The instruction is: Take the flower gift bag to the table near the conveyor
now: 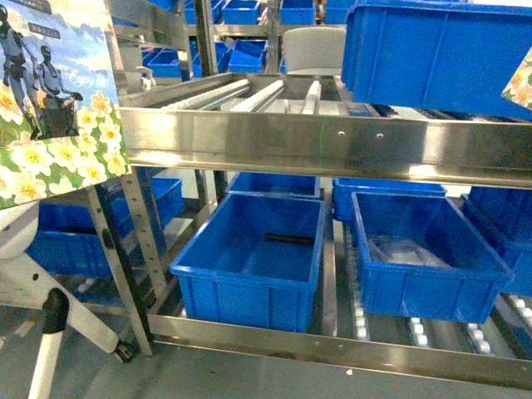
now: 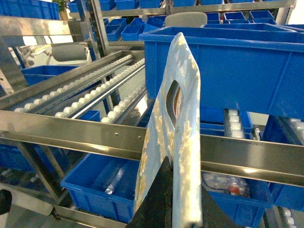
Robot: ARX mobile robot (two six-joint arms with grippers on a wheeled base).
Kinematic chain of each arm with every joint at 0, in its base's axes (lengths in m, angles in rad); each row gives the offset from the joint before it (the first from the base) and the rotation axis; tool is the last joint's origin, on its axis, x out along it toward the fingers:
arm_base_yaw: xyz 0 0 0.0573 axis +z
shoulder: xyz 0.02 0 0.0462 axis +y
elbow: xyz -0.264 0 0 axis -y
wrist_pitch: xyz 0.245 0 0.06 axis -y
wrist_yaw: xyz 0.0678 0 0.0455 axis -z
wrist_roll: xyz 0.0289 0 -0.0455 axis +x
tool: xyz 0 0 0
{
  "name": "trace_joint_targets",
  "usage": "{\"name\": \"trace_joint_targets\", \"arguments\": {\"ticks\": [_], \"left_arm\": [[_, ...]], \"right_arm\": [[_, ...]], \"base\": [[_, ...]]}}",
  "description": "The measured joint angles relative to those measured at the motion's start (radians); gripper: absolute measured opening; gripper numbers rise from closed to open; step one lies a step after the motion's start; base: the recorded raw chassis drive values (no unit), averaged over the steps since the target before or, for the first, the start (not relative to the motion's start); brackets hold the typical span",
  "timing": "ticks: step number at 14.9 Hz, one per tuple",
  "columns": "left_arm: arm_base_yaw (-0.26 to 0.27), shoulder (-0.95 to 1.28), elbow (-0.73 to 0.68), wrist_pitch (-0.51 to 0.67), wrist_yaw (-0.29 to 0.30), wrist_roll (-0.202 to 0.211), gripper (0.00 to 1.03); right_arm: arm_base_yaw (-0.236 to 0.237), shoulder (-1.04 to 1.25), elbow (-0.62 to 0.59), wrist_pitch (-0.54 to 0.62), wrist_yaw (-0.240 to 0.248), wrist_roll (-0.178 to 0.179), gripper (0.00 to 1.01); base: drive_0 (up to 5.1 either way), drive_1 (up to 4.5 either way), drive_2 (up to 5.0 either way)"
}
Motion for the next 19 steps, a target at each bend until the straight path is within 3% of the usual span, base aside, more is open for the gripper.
{"name": "trace_joint_targets", "arguments": {"ticks": [19], "left_arm": [[0.0,0.0,0.0,0.0,0.0,0.0,0.02]], "right_arm": [[0.0,0.0,0.0,-0.001,0.003,0.0,0.02]], "base": [[-5.0,2.41,2.4]]}}
